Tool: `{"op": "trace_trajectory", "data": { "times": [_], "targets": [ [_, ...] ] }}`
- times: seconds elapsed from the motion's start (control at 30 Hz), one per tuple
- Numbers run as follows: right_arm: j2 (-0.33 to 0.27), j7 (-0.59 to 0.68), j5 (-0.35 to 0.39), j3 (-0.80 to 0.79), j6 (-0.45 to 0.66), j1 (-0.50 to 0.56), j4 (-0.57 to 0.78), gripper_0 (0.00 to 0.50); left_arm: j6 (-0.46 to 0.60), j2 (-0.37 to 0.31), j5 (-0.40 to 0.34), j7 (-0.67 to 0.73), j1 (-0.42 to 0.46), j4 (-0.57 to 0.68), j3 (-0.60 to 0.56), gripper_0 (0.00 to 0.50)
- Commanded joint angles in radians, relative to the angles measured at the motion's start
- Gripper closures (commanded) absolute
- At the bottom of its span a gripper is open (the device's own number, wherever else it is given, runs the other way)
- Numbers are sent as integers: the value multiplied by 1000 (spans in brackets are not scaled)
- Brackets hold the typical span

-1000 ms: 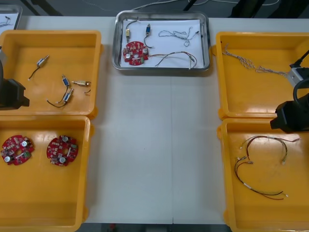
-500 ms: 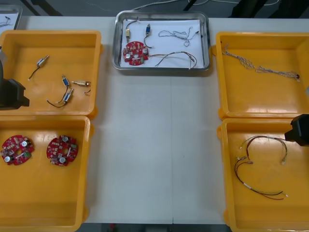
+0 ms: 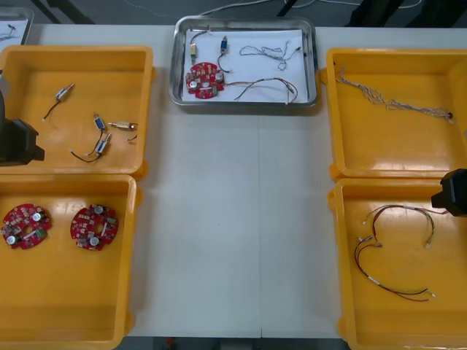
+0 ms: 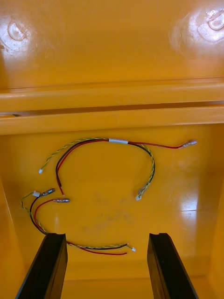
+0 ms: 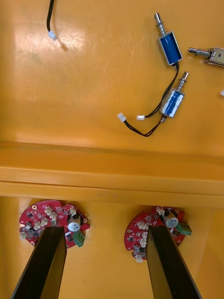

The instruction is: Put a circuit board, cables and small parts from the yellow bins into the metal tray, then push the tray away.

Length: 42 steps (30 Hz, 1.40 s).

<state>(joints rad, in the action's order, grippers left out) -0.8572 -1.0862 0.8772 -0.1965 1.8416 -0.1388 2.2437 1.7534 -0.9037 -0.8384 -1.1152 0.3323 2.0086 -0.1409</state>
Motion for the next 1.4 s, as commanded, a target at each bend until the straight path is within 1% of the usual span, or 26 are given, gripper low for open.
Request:
{"op": "trace_trajectory", "data": {
  "times": [0.03,1.4],
  "targets": [
    [-13,-5,-1,-31,-8,13,28,0,-9,-44,9,-101,-13,29,-31,0],
    [-13,-5,2,-31,-7,13,28,0,-9,-44,9,-101,-13,29,-31,0]
  ]
}}
